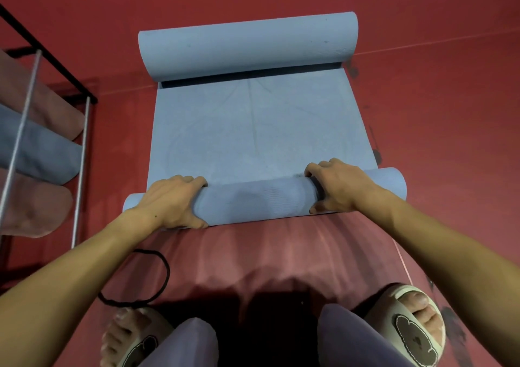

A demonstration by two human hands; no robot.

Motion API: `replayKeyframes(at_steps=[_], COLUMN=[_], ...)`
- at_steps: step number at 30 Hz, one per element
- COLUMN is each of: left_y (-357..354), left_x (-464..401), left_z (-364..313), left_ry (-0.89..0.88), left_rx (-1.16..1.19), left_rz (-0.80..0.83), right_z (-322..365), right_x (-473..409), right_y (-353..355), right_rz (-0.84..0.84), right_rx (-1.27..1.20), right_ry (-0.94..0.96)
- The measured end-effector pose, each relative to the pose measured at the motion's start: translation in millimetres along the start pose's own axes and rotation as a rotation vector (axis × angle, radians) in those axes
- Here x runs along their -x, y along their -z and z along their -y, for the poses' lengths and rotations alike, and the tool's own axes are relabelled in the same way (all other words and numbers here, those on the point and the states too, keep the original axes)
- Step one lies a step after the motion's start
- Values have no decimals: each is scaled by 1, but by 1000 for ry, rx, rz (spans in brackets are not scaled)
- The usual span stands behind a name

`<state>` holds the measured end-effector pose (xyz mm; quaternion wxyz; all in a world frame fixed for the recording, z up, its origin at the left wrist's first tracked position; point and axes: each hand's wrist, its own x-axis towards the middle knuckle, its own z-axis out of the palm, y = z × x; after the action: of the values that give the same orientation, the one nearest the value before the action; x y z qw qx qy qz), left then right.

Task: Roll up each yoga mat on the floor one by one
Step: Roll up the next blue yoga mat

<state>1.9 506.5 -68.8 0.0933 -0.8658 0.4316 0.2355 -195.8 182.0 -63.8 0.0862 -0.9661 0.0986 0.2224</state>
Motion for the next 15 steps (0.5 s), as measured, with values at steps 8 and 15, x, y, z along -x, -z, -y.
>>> replayKeyframes(at_steps=[8,15], left_y=[0,3], left_x=[6,9], left_z=[-1,-2], left_ry=[26,-3], left_rx=[73,170], left_rz=[88,235], right_z=[2,1], right_x=[-5,0], right_y=[4,8], right_rz=[145,262], right_rx=[-33,-117], right_ry=[-33,-84])
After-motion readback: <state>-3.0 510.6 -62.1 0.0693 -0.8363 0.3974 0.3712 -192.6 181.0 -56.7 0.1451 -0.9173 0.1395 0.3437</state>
